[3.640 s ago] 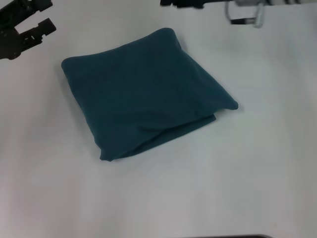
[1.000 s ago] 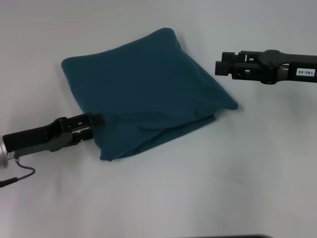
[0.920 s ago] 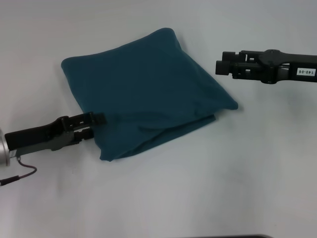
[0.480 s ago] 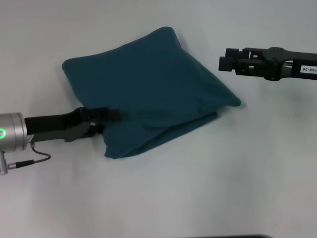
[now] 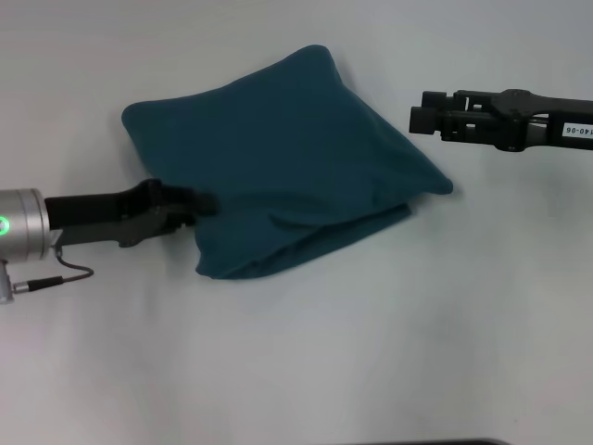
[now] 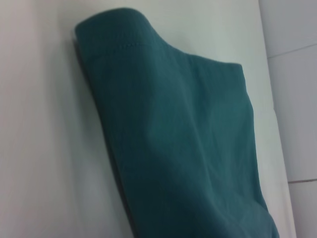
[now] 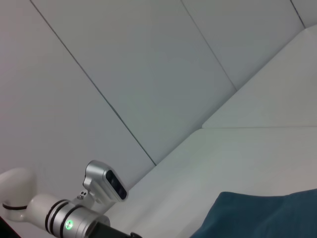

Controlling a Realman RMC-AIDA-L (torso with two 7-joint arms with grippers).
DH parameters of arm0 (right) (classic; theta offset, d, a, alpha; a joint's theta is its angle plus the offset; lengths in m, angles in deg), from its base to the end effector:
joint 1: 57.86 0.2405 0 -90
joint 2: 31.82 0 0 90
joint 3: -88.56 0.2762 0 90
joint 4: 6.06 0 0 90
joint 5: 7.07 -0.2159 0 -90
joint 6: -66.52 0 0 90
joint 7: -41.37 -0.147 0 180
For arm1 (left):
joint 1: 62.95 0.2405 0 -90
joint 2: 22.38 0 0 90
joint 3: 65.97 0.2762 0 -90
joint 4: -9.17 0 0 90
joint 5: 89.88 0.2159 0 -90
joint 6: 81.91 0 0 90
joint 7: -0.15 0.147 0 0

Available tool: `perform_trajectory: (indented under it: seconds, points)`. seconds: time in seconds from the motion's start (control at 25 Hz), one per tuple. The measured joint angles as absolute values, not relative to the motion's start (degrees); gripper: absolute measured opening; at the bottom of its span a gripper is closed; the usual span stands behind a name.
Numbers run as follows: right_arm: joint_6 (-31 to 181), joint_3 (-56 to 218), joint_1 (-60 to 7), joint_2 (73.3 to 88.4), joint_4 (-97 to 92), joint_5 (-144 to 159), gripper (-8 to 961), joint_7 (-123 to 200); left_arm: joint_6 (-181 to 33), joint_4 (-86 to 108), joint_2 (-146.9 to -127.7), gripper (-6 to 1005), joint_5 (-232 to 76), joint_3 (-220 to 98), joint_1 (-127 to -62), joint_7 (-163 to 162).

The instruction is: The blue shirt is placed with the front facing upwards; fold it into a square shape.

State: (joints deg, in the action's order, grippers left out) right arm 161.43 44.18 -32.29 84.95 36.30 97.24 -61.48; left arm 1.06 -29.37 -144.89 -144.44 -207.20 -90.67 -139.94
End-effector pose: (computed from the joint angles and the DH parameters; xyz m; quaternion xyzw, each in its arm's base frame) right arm 0.2777 0.3308 0.0192 -0.8753 0.3673 0.3070 0.0690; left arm -0.3099 0.3238 -0.0451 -0.6866 -0.6979 -0.2005 0.0362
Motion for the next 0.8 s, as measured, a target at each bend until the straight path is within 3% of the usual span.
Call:
perform_trajectory:
  seconds: [0.52,0.8]
  points:
    - [161.33,44.18,-32.25,84.95,36.3,97.55,680,-62.36,-0.74,-27.35,-141.61,94,-144.43,-207.21,-94.38,-141.33]
    - [161.07,44.18,-32.01,85.13,36.3,97.56,680,-62.36,-3.14,-26.27,-140.86,83,-143.74,-207.21,-95.35,-141.14]
